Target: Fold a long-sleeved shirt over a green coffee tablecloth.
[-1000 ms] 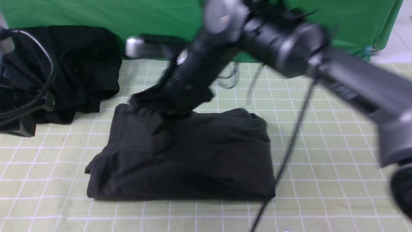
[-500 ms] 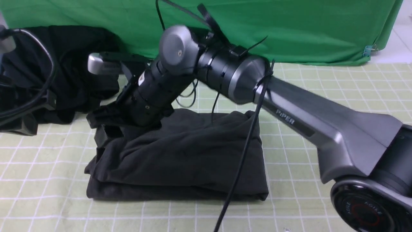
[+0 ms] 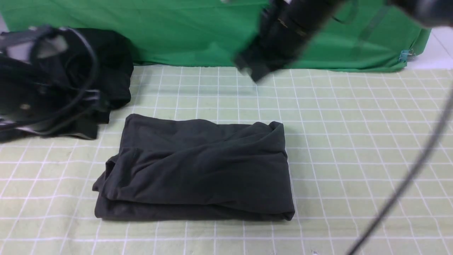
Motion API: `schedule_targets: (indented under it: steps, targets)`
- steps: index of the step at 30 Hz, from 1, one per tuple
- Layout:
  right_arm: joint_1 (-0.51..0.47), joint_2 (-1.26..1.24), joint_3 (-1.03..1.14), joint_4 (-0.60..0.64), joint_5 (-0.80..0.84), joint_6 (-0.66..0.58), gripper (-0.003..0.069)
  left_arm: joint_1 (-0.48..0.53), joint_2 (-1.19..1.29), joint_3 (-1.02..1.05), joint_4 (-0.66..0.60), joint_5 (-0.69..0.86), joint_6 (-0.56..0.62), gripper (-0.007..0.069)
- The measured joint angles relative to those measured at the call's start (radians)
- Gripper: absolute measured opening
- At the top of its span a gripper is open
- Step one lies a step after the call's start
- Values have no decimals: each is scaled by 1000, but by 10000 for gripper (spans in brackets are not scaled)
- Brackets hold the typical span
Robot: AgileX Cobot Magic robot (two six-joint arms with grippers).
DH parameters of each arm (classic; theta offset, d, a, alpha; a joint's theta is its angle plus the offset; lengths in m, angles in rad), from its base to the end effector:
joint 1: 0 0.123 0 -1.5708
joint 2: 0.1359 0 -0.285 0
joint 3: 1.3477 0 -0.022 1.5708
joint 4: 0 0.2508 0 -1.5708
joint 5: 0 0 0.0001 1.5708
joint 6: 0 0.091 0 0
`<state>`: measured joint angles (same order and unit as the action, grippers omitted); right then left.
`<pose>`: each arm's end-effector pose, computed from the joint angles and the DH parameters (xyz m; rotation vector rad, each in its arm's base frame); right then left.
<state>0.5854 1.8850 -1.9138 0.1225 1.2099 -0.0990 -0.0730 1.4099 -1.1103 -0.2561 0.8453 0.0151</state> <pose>0.3378 0.2364 0.3502 -0.8834 2.5417 0.3211 0.2857 -0.0382 0.2994 -0.0420 2.6188 -0.3302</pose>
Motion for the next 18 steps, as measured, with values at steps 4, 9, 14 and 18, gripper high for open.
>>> schedule_targets:
  steps: [4, 9, 14, 18]
  targets:
    - [-28, -102, 212, 0, -4, -37, 8, -40, 98, 0, 17, -93, 9, 53]
    - [-58, -217, 410, -3, -75, -50, 8, -56, 225, 0, 35, -194, 11, 204]
    - [-63, -268, 472, -4, -139, -51, 7, -56, 300, 0, 38, -241, 19, 372]
    - [-63, -268, 473, -4, -164, -52, 7, -56, 316, 0, 15, -249, 23, 384]
